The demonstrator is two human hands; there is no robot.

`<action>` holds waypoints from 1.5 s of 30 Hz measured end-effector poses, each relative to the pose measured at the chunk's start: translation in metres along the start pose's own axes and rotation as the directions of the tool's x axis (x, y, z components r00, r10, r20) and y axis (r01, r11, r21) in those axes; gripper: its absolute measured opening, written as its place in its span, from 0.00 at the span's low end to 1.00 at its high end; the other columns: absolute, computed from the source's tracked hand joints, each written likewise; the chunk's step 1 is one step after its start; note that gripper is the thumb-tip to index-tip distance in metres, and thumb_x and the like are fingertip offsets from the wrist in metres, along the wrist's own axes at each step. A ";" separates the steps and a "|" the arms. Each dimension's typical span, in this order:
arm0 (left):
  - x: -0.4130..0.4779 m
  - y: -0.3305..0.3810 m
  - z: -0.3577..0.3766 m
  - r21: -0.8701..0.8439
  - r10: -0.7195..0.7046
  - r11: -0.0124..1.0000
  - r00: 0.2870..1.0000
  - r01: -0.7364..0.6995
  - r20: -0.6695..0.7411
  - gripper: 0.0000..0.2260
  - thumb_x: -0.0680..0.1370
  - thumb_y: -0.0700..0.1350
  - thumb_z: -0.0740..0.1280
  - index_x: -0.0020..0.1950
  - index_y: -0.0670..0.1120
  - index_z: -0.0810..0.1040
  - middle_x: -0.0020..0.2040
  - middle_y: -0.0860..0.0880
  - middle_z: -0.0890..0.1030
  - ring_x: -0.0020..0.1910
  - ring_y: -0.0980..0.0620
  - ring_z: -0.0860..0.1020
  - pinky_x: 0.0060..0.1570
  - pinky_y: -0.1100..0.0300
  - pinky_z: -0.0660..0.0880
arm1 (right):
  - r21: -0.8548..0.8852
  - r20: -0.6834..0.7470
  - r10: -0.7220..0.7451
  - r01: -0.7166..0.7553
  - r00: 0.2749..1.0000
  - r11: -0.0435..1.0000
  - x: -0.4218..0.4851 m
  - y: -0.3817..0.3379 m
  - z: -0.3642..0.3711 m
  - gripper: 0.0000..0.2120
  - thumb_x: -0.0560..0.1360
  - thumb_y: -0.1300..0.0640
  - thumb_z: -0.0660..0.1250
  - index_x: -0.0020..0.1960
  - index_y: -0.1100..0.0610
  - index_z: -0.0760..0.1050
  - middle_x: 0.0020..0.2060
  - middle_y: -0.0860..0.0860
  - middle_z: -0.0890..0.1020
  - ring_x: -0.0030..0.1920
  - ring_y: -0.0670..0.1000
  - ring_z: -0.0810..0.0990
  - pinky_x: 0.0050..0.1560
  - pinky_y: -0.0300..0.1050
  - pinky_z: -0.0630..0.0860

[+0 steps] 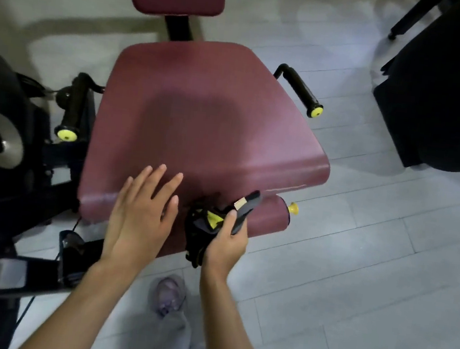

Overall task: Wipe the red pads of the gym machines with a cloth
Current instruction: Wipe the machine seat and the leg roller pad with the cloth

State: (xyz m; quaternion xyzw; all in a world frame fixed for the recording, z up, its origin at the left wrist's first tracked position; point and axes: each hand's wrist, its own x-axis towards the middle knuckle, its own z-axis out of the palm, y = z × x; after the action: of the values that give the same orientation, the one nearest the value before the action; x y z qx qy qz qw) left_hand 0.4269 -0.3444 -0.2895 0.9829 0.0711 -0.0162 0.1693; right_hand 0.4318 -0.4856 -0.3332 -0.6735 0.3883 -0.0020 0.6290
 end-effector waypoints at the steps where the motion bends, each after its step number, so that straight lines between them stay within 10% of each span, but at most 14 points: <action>1: -0.012 0.000 -0.001 0.004 -0.017 1.000 1.000 0.017 -0.011 0.22 0.84 0.53 0.54 0.77 0.52 0.71 0.78 0.46 0.69 0.78 0.45 0.64 0.77 0.44 0.60 | 0.009 0.054 0.020 -0.020 0.998 1.000 -0.010 0.007 -0.007 0.12 0.85 0.51 0.62 0.63 0.51 0.81 0.52 0.45 0.86 0.53 0.41 0.83 0.52 0.37 0.78; 18: -0.199 -0.039 0.032 0.189 -0.336 0.926 0.942 0.327 0.016 0.19 0.83 0.50 0.56 0.70 0.50 0.78 0.70 0.45 0.78 0.71 0.43 0.74 0.69 0.43 0.71 | -0.229 0.563 -0.165 0.345 0.810 0.910 -0.008 0.064 -0.138 0.12 0.83 0.49 0.64 0.63 0.51 0.79 0.36 0.41 0.81 0.38 0.45 0.79 0.38 0.38 0.73; 25: -0.214 -0.088 0.108 0.139 -0.438 0.885 0.895 0.445 -0.084 0.10 0.77 0.40 0.69 0.58 0.44 0.83 0.53 0.45 0.83 0.54 0.41 0.81 0.53 0.45 0.78 | -0.243 0.722 -0.230 0.551 0.652 0.798 -0.002 0.120 -0.099 0.11 0.81 0.40 0.63 0.62 0.29 0.75 0.49 0.42 0.86 0.47 0.43 0.84 0.50 0.47 0.81; 29: -0.191 -0.128 0.149 0.161 -0.339 0.916 0.925 0.366 -0.174 0.10 0.75 0.40 0.71 0.56 0.43 0.83 0.53 0.44 0.82 0.56 0.40 0.80 0.60 0.42 0.76 | -0.234 0.807 -0.372 0.826 0.459 0.512 0.026 0.171 -0.044 0.21 0.84 0.42 0.58 0.76 0.41 0.69 0.76 0.43 0.70 0.80 0.49 0.60 0.75 0.55 0.67; 35: -0.140 -0.209 0.205 0.176 -0.197 0.949 0.929 0.261 -0.314 0.14 0.80 0.48 0.62 0.61 0.46 0.82 0.57 0.46 0.81 0.58 0.42 0.79 0.60 0.46 0.76 | -0.116 0.854 -0.518 0.987 0.040 -0.115 0.071 0.249 0.043 0.25 0.85 0.39 0.51 0.74 0.49 0.73 0.78 0.51 0.67 0.79 0.56 0.64 0.75 0.61 0.66; 42: -0.136 -0.223 0.258 0.142 -0.136 0.926 0.661 0.349 -0.738 0.14 0.83 0.46 0.59 0.40 0.47 0.79 0.37 0.49 0.79 0.35 0.46 0.76 0.36 0.52 0.68 | -0.179 0.595 -0.798 0.952 -0.096 -0.248 0.089 0.291 0.076 0.19 0.81 0.42 0.64 0.67 0.49 0.81 0.70 0.49 0.78 0.71 0.55 0.75 0.70 0.58 0.69; 45: -0.129 -0.228 0.267 0.152 -0.104 0.915 0.581 0.375 -0.807 0.16 0.82 0.45 0.59 0.35 0.47 0.75 0.32 0.49 0.76 0.32 0.46 0.74 0.35 0.51 0.67 | -0.260 0.594 -0.804 0.940 -0.025 -0.221 0.068 0.295 0.104 0.20 0.81 0.40 0.61 0.65 0.49 0.82 0.66 0.49 0.81 0.68 0.55 0.77 0.70 0.57 0.69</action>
State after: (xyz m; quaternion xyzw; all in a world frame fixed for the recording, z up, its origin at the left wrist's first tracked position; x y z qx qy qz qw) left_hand 0.2638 -0.2383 -0.6088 0.8841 0.2680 0.3811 -0.0373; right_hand 0.3772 -0.4060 -0.6380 -0.8971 -0.3023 -0.2495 0.2039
